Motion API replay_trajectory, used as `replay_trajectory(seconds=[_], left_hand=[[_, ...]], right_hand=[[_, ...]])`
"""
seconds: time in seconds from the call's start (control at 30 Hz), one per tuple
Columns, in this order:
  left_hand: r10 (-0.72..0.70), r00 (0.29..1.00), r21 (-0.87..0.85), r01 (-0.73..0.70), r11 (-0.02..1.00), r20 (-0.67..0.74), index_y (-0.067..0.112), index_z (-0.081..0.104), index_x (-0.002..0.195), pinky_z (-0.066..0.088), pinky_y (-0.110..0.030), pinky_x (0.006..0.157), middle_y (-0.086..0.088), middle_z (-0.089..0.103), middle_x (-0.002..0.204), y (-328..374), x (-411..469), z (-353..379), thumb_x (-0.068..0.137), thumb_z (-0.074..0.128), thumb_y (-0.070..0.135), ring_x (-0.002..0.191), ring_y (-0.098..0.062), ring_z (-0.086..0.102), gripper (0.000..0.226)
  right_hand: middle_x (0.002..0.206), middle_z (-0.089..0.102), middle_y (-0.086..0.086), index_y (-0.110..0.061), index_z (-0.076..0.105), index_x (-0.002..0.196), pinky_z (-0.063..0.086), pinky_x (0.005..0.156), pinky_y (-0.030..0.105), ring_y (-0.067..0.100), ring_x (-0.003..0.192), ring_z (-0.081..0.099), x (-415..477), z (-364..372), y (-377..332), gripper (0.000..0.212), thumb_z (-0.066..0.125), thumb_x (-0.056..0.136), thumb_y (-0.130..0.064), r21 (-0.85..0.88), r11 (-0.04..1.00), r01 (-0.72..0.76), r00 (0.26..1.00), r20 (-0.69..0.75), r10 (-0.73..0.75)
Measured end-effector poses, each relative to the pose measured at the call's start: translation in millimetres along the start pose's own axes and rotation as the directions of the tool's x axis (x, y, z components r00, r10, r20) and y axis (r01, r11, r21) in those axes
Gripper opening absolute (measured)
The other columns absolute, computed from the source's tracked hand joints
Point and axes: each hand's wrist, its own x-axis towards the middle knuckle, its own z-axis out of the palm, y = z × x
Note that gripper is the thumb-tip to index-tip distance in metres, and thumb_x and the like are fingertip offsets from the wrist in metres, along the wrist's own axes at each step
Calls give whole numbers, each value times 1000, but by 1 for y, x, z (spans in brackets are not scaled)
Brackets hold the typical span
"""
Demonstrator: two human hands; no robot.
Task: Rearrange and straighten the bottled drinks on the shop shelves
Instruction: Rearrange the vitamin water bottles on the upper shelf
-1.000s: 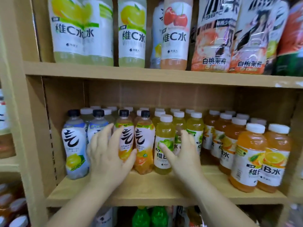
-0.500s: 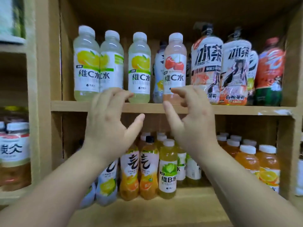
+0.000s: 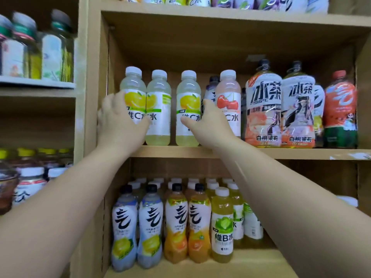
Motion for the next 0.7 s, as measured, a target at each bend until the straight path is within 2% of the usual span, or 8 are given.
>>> replay_trajectory(seconds=[0.2, 0.3, 0.4, 0.5, 0.6, 0.7], left_hand=[[-217, 967, -99, 231, 968, 134, 13, 30, 149, 44, -42, 93, -11, 55, 141, -5, 8, 5, 90, 71, 43, 125, -36, 54, 78], [-300, 935, -156, 330, 931, 190, 14, 41, 132, 46, -39, 79, -8, 62, 125, -9, 20, 6, 87, 74, 44, 107, -32, 60, 64], [-281, 942, -94, 302, 949, 183, 12, 45, 126, 45, -39, 79, -9, 62, 124, -11, 20, 9, 88, 74, 40, 104, -32, 59, 55], [-254, 960, -69, 263, 962, 117, 13, 46, 127, 50, -47, 90, -10, 63, 126, -10, 13, 8, 89, 72, 42, 112, -37, 60, 55], [-196, 980, -240, 201, 950, 44, 20, 47, 130, 52, -49, 95, -3, 63, 125, -7, -3, -1, 88, 72, 42, 111, -28, 62, 54], [-91, 994, -397, 59, 916, -61, 24, 49, 132, 51, -38, 94, 8, 64, 123, 10, -32, -23, 90, 71, 40, 111, -14, 62, 50]], right_hand=[[109, 65, 2, -17, 49, 124, 52, 81, 40, 25, 99, 62, 14, 24, 8, 56, 73, 87, -51, -56, 992, -110, 994, -18, 109], [111, 65, 3, -16, 47, 126, 53, 85, 43, 27, 102, 63, 19, 26, 9, 60, 74, 87, -51, -96, 983, -155, 988, 4, 156], [113, 65, 5, -14, 48, 125, 53, 87, 44, 28, 104, 62, 18, 25, 8, 58, 73, 88, -51, -125, 980, -152, 988, -4, 153], [112, 67, 2, -16, 52, 121, 52, 87, 43, 27, 104, 63, 8, 24, 8, 52, 74, 88, -49, -84, 991, -104, 994, -52, 100], [102, 67, -11, -28, 58, 111, 55, 88, 41, 16, 99, 65, -11, 13, 4, 38, 78, 84, -45, 78, 997, -31, 993, -111, 39], [99, 69, -18, -38, 56, 108, 59, 87, 36, 2, 95, 67, -38, -13, -2, 36, 81, 83, -41, 201, 977, 74, 985, -166, -40]])
